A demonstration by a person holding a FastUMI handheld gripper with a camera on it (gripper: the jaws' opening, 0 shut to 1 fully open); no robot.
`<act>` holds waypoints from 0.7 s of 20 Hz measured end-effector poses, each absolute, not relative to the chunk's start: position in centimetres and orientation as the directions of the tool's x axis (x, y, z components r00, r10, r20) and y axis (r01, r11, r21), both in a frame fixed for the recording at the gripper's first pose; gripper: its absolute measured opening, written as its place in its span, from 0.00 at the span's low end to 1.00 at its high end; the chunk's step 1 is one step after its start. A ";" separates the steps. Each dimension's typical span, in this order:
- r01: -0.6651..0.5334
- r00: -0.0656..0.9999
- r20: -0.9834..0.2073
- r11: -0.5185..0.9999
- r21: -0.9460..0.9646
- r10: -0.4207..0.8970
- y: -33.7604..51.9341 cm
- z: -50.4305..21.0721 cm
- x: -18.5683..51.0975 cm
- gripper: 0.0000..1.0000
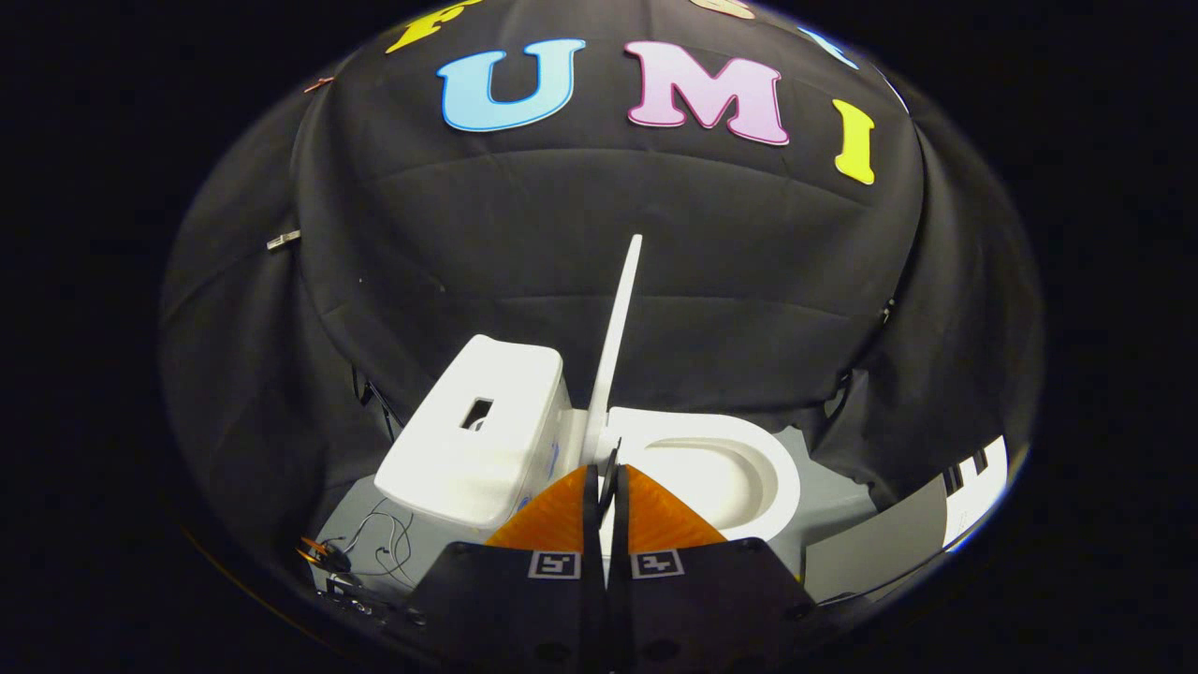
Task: Open the toilet lid.
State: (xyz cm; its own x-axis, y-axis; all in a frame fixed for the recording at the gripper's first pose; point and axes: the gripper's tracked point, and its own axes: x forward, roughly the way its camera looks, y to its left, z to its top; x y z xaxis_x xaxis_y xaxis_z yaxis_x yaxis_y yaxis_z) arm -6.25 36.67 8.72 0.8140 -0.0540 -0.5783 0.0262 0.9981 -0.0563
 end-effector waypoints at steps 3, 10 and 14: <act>0.026 0.824 -0.562 0.995 -0.092 -0.073 38.5 8.7 -5.9 0.05; 0.031 0.842 -0.525 0.981 -0.191 -0.128 42.4 8.5 -5.3 0.05; 0.016 0.863 -0.481 0.961 -0.275 -0.153 44.2 8.2 -5.1 0.05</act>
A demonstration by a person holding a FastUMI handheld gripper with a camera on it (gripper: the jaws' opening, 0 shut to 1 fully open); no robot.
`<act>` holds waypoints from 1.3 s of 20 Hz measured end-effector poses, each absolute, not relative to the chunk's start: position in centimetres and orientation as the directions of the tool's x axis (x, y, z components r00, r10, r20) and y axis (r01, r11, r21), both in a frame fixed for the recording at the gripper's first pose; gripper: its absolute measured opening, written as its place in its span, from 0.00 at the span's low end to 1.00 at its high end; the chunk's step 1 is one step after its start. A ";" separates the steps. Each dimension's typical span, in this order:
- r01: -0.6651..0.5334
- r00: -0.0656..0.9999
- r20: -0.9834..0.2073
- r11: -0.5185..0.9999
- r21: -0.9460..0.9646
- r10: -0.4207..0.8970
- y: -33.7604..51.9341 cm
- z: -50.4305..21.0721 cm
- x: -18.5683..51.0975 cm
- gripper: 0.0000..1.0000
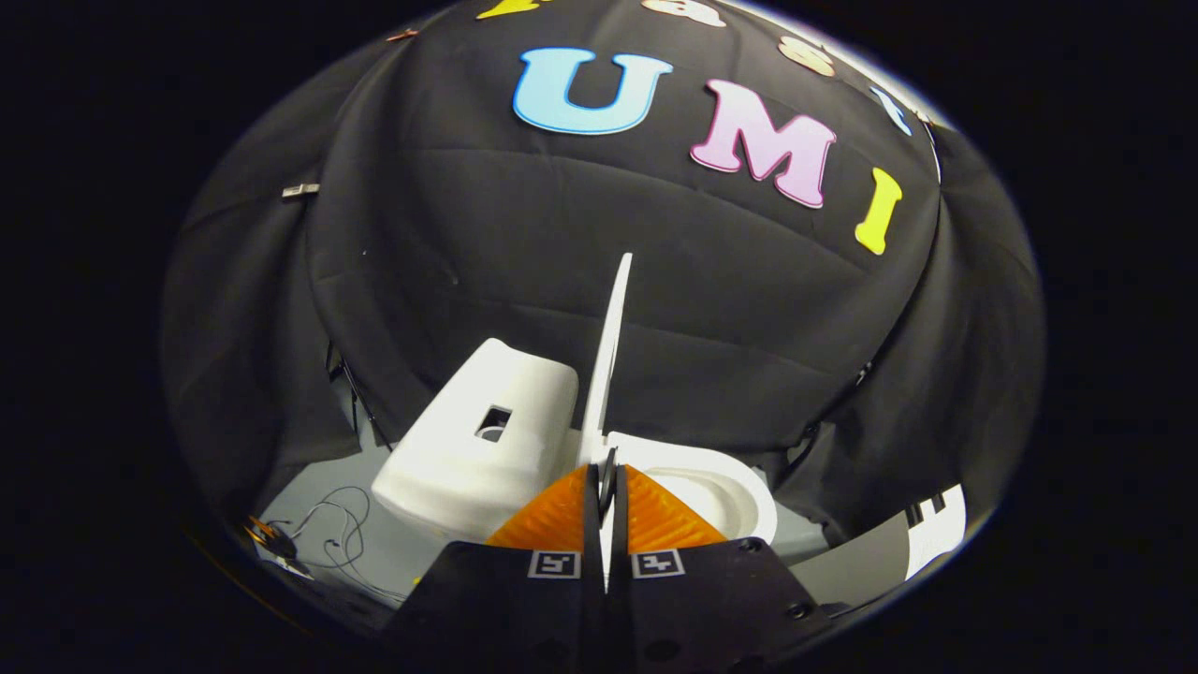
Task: Open the toilet lid.
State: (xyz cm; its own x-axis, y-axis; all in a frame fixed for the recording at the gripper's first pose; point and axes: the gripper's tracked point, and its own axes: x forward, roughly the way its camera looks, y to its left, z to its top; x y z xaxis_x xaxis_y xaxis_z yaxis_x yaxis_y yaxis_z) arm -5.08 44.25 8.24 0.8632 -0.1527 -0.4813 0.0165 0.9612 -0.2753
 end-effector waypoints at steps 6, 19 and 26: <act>-0.009 0.879 -0.457 0.951 -0.309 -0.140 46.5 8.0 -4.8 0.06; -0.112 0.854 -0.517 0.952 -0.285 -0.054 48.8 6.0 -4.6 0.32; -0.147 0.830 -0.557 0.957 -0.249 -0.017 48.3 5.4 -4.5 0.99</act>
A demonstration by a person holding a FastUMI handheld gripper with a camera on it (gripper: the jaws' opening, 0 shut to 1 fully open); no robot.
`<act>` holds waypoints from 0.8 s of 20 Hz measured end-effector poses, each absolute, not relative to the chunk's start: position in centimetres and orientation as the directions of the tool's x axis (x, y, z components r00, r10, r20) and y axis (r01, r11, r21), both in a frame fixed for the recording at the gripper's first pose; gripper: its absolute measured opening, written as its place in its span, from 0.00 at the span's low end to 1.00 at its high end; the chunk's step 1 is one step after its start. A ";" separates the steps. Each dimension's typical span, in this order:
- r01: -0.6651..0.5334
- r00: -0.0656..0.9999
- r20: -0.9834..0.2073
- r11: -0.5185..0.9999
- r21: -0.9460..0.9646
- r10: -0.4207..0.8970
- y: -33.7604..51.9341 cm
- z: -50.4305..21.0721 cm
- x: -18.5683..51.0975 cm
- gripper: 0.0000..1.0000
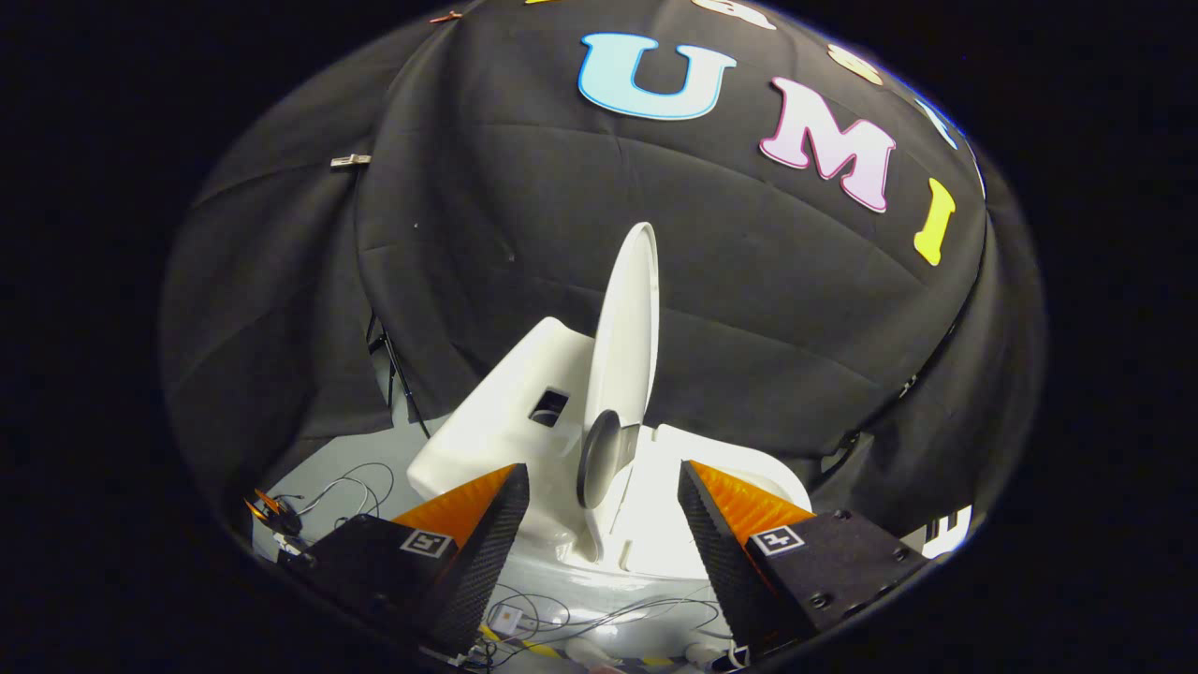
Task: Open the toilet lid.
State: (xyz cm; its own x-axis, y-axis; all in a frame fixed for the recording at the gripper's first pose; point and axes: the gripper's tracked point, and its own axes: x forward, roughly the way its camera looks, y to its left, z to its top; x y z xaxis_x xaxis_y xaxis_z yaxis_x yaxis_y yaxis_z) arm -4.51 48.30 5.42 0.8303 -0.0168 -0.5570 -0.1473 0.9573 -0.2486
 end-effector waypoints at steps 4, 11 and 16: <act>-0.174 0.832 -0.553 0.965 -0.197 0.037 49.3 6.8 -4.8 1.00; -0.216 0.875 -0.466 0.967 -0.133 0.131 50.2 12.1 -4.5 1.00; -0.230 0.901 -0.387 0.973 -0.034 0.199 48.8 16.5 -4.6 0.99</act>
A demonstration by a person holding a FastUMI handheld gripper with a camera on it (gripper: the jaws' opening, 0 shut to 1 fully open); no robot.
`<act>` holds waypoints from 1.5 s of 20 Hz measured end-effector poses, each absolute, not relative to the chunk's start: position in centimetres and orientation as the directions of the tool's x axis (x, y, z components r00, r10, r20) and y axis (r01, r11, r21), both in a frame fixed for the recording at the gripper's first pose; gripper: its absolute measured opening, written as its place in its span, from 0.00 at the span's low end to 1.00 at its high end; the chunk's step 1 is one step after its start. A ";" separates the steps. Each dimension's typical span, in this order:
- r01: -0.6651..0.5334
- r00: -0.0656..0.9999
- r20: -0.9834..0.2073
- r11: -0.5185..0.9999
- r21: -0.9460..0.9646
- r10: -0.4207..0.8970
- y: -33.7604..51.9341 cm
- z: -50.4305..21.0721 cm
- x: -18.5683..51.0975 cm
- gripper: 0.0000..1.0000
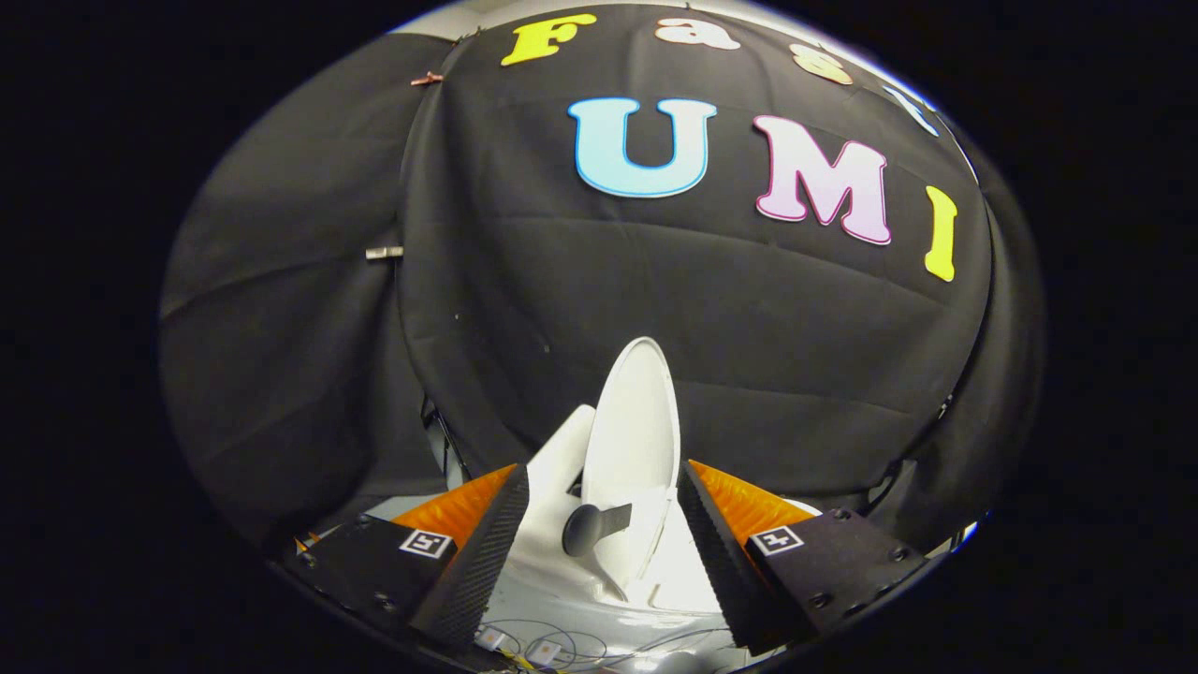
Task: Open the toilet lid.
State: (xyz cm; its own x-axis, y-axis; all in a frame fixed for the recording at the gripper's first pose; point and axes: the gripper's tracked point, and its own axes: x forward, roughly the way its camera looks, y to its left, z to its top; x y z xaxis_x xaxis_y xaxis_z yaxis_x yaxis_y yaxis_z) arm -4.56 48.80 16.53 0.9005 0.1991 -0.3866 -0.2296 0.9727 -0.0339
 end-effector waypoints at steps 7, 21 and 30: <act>-0.185 0.924 -0.337 0.983 0.020 0.181 42.0 19.6 -3.7 0.99; -0.032 0.975 -0.220 0.999 -0.027 0.025 22.8 18.7 0.5 1.00; 0.013 0.984 -0.174 0.999 -0.045 -0.020 12.5 11.4 0.4 0.99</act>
State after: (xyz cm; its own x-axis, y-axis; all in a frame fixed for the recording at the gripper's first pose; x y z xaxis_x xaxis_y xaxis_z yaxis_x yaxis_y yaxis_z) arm 0.43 12.53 11.43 0.9845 -0.0203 -0.1745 0.0125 0.9989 -0.0453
